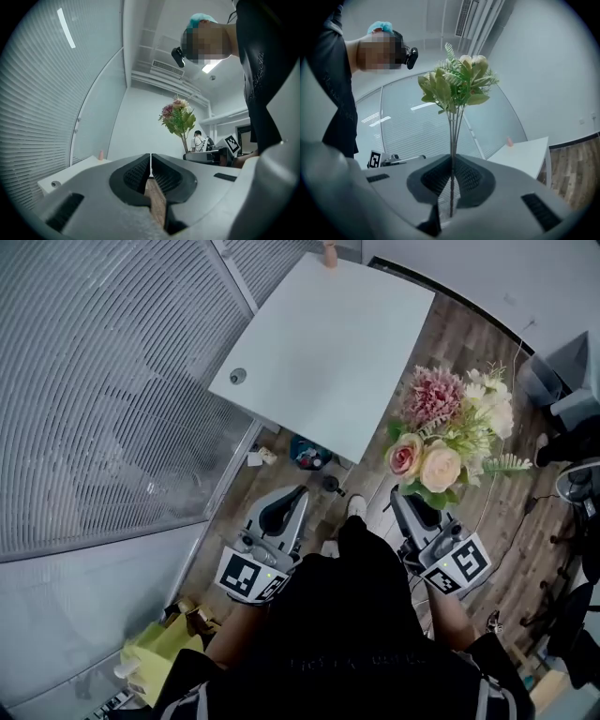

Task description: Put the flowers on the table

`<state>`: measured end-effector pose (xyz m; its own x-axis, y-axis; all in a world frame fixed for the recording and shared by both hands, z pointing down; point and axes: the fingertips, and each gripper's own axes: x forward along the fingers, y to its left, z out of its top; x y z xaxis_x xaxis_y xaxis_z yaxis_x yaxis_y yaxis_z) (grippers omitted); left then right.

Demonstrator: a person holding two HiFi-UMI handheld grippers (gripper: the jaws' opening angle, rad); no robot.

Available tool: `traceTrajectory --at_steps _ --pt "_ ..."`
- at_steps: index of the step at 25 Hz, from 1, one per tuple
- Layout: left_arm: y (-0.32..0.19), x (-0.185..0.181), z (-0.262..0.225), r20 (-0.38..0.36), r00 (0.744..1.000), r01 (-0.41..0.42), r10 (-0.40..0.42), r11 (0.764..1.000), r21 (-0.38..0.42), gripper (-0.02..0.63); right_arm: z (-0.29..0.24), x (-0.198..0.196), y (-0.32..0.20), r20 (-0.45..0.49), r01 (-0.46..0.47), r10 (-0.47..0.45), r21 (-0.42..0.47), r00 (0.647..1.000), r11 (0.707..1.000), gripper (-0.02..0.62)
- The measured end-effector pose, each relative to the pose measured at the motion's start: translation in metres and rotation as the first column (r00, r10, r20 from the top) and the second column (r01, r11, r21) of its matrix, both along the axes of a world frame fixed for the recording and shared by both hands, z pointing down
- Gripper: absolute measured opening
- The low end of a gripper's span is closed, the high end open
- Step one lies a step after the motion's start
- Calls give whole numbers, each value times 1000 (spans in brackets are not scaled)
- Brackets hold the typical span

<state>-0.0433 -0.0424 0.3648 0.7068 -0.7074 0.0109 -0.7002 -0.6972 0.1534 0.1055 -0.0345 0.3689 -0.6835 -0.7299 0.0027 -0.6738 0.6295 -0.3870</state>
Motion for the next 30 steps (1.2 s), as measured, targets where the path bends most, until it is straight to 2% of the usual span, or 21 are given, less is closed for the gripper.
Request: traceTrajectory --at_steps 3,6,12,17,22,26,30 --pt "-33 4 -1 -3 1000 22 -22 1000 -18 21 1 6 -35 -2 18 -18 -13 1000 1000 40" --pt "-36 7 0 -13 999 46 -46 999 -20 21 4 9 -40 5 37 -37 -10 999 999 40" --pt "-30 11 -10 -17 997 81 -80 996 23 21 8 9 -41 14 77 -77 -6 997 997 38" --pt "-56 15 -4 -12 995 98 -98 995 -4 21 21 10 -74 -16 97 -98 -43 995 994 40" --pt "-91 23 19 -39 999 0 -4 995 -104 21 44 -4 -118 -48 83 -89 -123 995 989 40" --pt "-108 23 43 5 999 -37 38 991 -127 21 62 -19 -136 -84 60 -75 -169 994 984 40" --pt "-122 26 61 0 997 -73 74 984 -161 21 76 -30 -153 -65 23 -37 -211 997 977 40"
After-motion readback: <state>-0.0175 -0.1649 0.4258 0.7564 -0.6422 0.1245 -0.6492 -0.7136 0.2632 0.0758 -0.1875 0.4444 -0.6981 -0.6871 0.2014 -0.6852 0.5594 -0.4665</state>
